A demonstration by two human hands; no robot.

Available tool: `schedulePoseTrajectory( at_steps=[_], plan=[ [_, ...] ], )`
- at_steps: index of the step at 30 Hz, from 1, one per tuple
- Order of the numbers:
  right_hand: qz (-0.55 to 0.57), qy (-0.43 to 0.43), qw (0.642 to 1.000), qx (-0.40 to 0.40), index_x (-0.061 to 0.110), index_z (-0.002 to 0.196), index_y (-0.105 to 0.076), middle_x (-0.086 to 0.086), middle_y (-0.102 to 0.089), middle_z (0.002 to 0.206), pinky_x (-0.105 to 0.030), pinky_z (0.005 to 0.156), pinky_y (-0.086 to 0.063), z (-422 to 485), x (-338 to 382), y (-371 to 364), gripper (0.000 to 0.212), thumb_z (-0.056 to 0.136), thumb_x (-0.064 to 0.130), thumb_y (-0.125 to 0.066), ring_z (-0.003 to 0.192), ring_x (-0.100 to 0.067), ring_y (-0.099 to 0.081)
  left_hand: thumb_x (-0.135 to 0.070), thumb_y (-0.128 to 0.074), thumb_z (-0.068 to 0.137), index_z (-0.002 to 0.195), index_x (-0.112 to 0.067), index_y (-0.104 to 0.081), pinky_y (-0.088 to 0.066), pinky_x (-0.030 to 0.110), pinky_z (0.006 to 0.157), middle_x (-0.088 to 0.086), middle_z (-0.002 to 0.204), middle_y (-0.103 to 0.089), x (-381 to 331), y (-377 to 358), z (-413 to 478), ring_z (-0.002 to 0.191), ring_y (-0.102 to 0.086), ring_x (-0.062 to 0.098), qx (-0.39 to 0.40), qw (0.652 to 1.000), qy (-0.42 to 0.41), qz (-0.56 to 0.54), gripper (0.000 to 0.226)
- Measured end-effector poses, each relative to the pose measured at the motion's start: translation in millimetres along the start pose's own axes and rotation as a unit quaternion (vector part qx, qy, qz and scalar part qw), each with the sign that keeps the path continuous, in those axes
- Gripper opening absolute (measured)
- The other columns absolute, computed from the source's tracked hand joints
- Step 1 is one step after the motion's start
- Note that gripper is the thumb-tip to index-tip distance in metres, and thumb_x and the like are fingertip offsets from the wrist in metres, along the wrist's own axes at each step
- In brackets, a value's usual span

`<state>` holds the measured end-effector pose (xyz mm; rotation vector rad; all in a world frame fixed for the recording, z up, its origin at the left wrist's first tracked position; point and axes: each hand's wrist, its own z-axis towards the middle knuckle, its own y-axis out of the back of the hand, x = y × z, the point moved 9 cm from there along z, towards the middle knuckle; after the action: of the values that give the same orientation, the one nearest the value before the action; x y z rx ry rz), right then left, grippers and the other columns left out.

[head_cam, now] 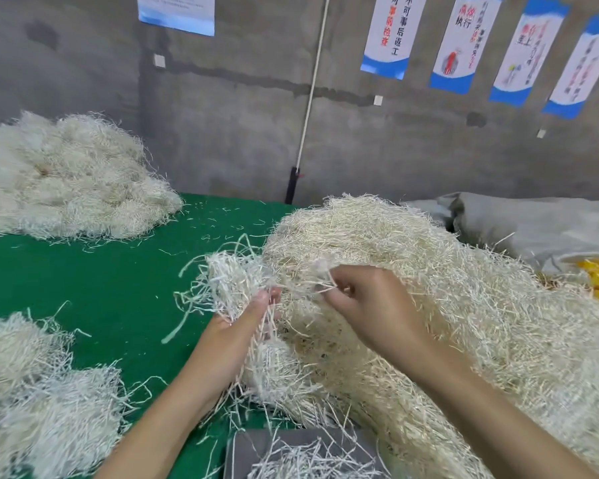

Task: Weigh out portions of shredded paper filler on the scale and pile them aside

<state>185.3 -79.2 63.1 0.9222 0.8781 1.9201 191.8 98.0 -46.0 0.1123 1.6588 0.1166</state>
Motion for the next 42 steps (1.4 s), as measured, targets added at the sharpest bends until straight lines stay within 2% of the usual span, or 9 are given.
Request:
schedulePoseTrajectory(
  at_steps=[4, 9, 12, 16, 22, 26, 31, 36, 42],
  plan=[
    [0.165, 0.024, 0.977, 0.135, 0.021, 0.077, -0.057, 0.005, -0.061, 0.070, -0.020, 0.053, -0.050, -4.0, 47.1, -39.7, 0.018, 0.092, 0.012, -0.063, 0.056, -0.003, -0.052, -0.091, -0.048, 0.066, 0.109, -0.047, -0.067, -0.024, 0.032, 0.112, -0.021, 0.135, -0.042, -5.4, -15.9, -13.8, 0.125, -0.036, -0.002, 0.096, 0.995, -0.038, -0.017, 0.064],
    [0.364, -0.031, 0.916, 0.169, 0.034, 0.130, -0.059, 0.017, -0.071, 0.112, -0.034, 0.079, -0.060, -12.0, 34.6, -40.2, 0.041, 0.093, 0.014, -0.060, 0.088, -0.013, -0.070, -0.082, -0.048, 0.076, 0.140, -0.032, -0.051, -0.025, 0.037, 0.112, 0.003, 0.155, -0.036, 10.9, 12.7, -9.3, 0.134, -0.037, 0.015, -0.038, 0.999, 0.007, -0.010, 0.081],
    [0.285, -0.038, 0.956, 0.065, 0.044, 0.127, -0.055, 0.033, -0.061, 0.115, -0.020, 0.084, -0.054, -11.9, 11.6, -25.9, 0.042, 0.088, 0.028, -0.056, 0.102, 0.009, -0.059, -0.069, -0.045, 0.088, 0.148, -0.029, -0.037, -0.025, 0.041, 0.114, -0.004, 0.155, -0.032, 9.1, 20.3, -7.3, 0.139, -0.034, 0.015, -0.060, 0.996, -0.020, -0.061, 0.073],
    [0.089, 0.050, 0.968, 0.230, 0.041, 0.149, -0.030, 0.019, -0.037, 0.150, -0.034, 0.117, -0.025, -22.6, 12.1, -82.0, 0.054, 0.098, 0.040, -0.047, 0.138, -0.002, -0.034, -0.052, -0.043, 0.097, 0.153, -0.018, -0.025, -0.029, 0.034, 0.107, 0.003, 0.157, -0.026, 6.5, 37.4, -4.1, 0.139, -0.028, 0.011, -0.074, 0.983, -0.032, -0.165, 0.068],
    [0.033, -0.027, 0.962, 0.268, 0.031, 0.130, -0.055, 0.013, -0.064, 0.110, -0.033, 0.092, -0.051, -41.8, -57.2, -105.1, 0.028, 0.104, 0.028, -0.045, 0.082, 0.001, -0.058, -0.052, -0.048, 0.093, 0.140, -0.008, -0.047, -0.037, 0.048, 0.111, 0.017, 0.137, -0.054, 10.6, 51.5, 1.6, 0.131, -0.051, 0.027, -0.089, 0.963, -0.024, -0.252, 0.065],
    [-0.022, -0.063, 0.969, 0.238, 0.037, 0.135, -0.052, 0.011, -0.064, 0.105, -0.022, 0.082, -0.044, -44.5, -99.0, -89.3, 0.035, 0.102, 0.025, -0.049, 0.075, 0.004, -0.051, -0.041, -0.053, 0.097, 0.115, -0.009, -0.059, -0.049, 0.032, 0.083, 0.001, 0.064, -0.063, 1.6, 56.3, 7.7, 0.059, -0.063, 0.011, -0.063, 0.917, -0.034, -0.391, 0.038],
    [-0.054, -0.125, 0.975, 0.173, 0.027, 0.106, -0.060, 0.012, -0.062, 0.096, -0.027, 0.075, -0.054, -46.6, -127.3, -66.3, 0.018, 0.096, 0.013, -0.055, 0.087, -0.010, -0.061, -0.052, -0.039, 0.099, 0.077, -0.025, -0.063, -0.049, 0.046, 0.100, 0.000, 0.080, -0.066, 2.8, 48.0, 5.7, 0.074, -0.066, 0.007, -0.047, 0.990, -0.071, 0.109, 0.042],
    [-0.043, -0.119, 0.986, 0.112, 0.022, 0.137, -0.055, -0.001, -0.064, 0.128, -0.032, 0.084, -0.057, -34.8, -116.7, -51.7, 0.052, 0.089, 0.003, -0.051, 0.091, -0.007, -0.063, -0.068, -0.057, 0.082, 0.091, -0.039, -0.064, -0.050, 0.008, 0.056, -0.017, 0.082, -0.069, 18.0, -25.8, -3.6, 0.063, -0.060, -0.016, 0.129, 0.896, -0.125, 0.406, 0.031],
    [-0.063, -0.141, 0.978, 0.143, 0.027, 0.117, -0.065, 0.011, -0.067, 0.089, -0.016, 0.051, -0.043, -39.9, -128.4, -63.7, 0.026, 0.095, 0.019, -0.056, 0.056, 0.006, -0.049, -0.002, -0.054, 0.086, 0.129, -0.043, -0.057, -0.051, 0.015, 0.065, -0.009, 0.108, -0.072, -6.3, 0.7, 2.3, 0.075, -0.064, 0.004, -0.032, 0.811, -0.204, 0.547, 0.059]
  ],
)
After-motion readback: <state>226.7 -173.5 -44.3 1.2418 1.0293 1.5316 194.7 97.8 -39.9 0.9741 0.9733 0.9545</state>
